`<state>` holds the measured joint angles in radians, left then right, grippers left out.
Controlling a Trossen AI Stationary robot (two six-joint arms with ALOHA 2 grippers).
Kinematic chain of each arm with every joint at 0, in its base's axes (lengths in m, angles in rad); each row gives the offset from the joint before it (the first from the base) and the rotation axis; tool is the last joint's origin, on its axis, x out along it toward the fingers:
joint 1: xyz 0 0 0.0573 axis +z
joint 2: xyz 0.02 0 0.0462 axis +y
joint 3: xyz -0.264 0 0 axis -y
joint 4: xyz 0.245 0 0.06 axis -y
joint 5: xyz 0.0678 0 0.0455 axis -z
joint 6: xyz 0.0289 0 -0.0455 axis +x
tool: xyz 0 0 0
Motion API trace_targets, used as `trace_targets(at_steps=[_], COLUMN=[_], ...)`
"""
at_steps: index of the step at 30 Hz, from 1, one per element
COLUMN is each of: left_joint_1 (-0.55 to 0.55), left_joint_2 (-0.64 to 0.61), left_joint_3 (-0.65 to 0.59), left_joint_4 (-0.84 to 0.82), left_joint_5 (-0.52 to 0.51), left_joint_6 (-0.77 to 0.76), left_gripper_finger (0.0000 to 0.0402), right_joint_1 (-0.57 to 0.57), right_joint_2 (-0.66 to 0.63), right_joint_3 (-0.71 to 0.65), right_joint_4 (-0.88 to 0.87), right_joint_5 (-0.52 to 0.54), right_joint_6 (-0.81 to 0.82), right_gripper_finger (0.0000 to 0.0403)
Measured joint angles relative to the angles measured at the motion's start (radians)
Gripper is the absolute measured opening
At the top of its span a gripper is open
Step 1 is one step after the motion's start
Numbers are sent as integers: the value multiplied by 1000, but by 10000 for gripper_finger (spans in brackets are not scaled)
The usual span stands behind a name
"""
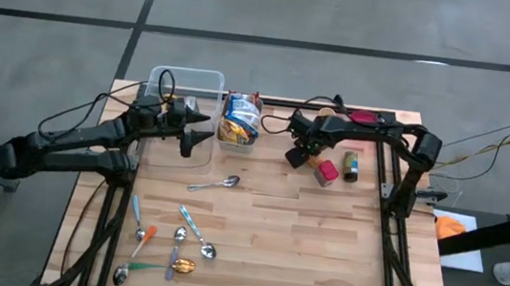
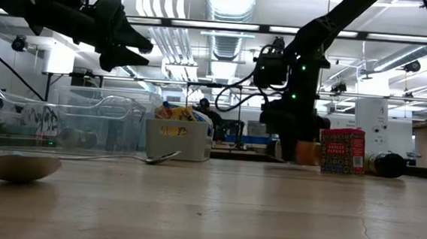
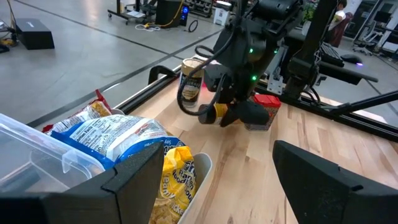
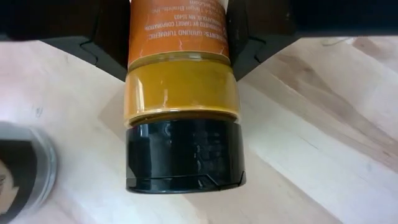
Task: Pick & Place Food Item
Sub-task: Put the orange seasoning bottle into the white bin
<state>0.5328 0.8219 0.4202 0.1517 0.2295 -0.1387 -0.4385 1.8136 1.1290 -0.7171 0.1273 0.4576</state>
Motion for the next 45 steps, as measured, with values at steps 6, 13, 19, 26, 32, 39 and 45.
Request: trace_targets(at_steps=[6, 13, 19, 26, 32, 39, 45], left_joint_1=[0, 0, 0, 0, -1, -1, -16], left_joint_2=[0, 0, 0, 0, 0, 1, 1], left_joint_3=[0, 0, 0, 0, 0, 0, 0], left_joint_4=[0, 0, 0, 0, 0, 15, 54], left_joint_5=[0, 0, 0, 0, 23, 173, 371], left_joint_6=[0, 0, 0, 0, 73, 371, 442], left_gripper_finger=[305, 305, 305, 305, 305, 305, 305], right_joint_1=[26, 96, 173, 296, 395, 425, 425], right_joint_2=[-15, -25, -28, -28, -28, -28, -28], right_joint_3=[40, 138, 257, 351, 367, 348, 322], right_joint_4=[4, 4, 0, 59, 197, 279, 429], right_joint_5=[-1, -9, -70, -83, -73, 26, 57], right_joint_6=[-31, -101, -212, -360, -507, -530, -591], right_gripper_finger=[173, 173, 173, 173, 173, 173, 173])
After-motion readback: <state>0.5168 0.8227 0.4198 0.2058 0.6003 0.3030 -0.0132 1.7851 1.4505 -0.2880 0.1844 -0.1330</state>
